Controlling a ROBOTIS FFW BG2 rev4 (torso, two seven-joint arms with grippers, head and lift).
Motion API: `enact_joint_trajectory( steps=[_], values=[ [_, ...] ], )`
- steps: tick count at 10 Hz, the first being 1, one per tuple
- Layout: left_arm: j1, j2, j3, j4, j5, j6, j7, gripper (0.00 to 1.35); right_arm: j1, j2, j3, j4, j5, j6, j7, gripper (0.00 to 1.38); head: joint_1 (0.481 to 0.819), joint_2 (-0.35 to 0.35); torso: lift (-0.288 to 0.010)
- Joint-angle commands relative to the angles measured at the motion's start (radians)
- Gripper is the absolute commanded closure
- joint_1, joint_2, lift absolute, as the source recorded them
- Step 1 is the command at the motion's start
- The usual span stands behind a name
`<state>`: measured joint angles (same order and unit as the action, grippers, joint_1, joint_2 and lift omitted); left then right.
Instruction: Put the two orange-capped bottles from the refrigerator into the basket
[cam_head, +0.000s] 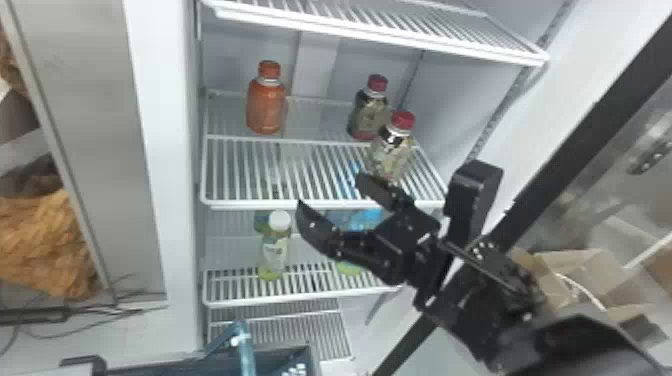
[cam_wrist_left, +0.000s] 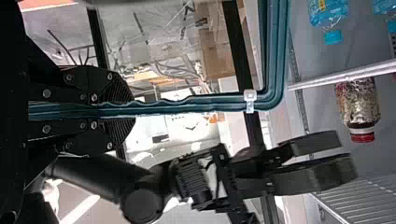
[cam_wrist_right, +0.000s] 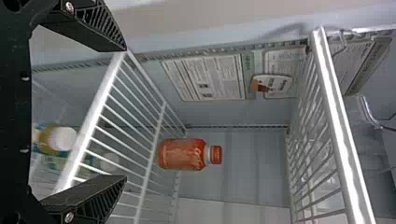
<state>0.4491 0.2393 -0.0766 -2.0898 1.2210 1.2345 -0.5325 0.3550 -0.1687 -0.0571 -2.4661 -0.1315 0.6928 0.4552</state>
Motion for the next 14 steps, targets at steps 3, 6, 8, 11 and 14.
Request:
enact_joint_trajectory(
  steps=[3,6,8,11,14],
  values=[
    [0.0,0.003,-0.009,0.0,0.005,0.0,0.0,1.21,-0.235,-0.008,0.095,0.32,0.002,-0.241,-0.049,0.06,0.695,-0.302,-0.04],
    [-0.005,0.008,-0.017,0.0,0.009,-0.002,0.0,1.21,-0.407,0.005,0.191,0.622,-0.002,-0.457,-0.116,0.05,0.695,-0.25,-0.04],
    [-0.005,0.009,-0.019,0.0,0.011,0.0,0.0,1.21,-0.49,0.015,0.239,0.776,-0.002,-0.558,-0.173,0.05,0.695,-0.224,-0.04],
    [-0.007,0.012,-0.025,0.0,0.011,-0.002,0.0,1.21,-0.574,0.028,0.292,0.919,0.002,-0.634,-0.263,0.05,0.695,-0.201,-0.04],
    [-0.01,0.014,-0.031,0.005,0.015,-0.002,0.0,1.21,-0.662,0.034,0.346,1.041,0.0,-0.685,-0.331,0.04,0.695,-0.187,-0.04]
  ],
)
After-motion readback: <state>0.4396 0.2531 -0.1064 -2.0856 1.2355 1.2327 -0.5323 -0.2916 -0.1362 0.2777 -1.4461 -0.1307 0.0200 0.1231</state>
